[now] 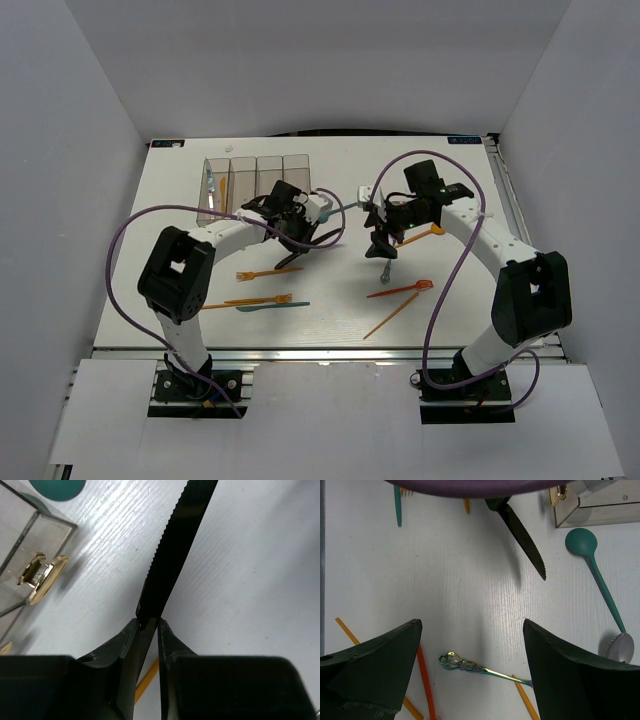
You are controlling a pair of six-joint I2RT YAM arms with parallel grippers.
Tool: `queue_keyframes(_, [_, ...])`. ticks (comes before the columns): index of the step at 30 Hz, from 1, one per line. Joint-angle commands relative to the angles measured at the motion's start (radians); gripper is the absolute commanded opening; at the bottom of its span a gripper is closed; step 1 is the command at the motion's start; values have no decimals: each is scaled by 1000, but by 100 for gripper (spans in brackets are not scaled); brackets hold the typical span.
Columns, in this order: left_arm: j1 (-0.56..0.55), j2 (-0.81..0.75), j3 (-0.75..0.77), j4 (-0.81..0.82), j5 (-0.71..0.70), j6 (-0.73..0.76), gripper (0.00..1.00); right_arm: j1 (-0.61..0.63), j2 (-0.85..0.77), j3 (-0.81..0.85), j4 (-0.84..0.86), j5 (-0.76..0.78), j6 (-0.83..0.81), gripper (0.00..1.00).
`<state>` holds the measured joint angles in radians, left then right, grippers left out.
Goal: Sort the eating utensils into containers
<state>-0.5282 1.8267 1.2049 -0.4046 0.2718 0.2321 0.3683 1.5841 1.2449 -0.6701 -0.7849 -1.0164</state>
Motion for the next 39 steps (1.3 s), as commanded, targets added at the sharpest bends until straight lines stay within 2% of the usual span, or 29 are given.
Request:
queue_keyframes(1, [-15,-84,47,9,41,-27,0,-9,-39,-5,27,-22,16,88])
queue_keyframes(14, [-16,-129,21,47,64,-60,0,-17,-45,-16,37,-27,22,88])
queue_keyframes(18, [-15,-116,-1,49,34,-43,0,-17,-45,-21,37,-34,30,88])
queue_keyframes(19, [-15,-112,-13,49,-1,-40,8,-17,-45,-22,38,-36,30,88])
queue_keyframes(22, [-15,-90,-24,50,-55,-24,24,-17,-44,-24,40,-37,33,88])
queue_keyframes(23, [-15,-81,-25,49,-75,-19,38,-17,-44,-25,40,-37,33,88])
queue_keyframes(25, [-15,-57,-18,49,-123,-16,42,-17,-44,-27,41,-37,35,88])
queue_keyframes(26, [-15,-47,-15,49,-135,-14,47,-17,-44,-27,41,-37,33,88])
queue_keyframes(30, [-15,9,22,49,-195,-16,52,-17,-44,-27,41,-36,33,88])
queue_keyframes(39, [-15,109,55,32,-240,-19,51,-22,-50,-30,41,-31,32,88])
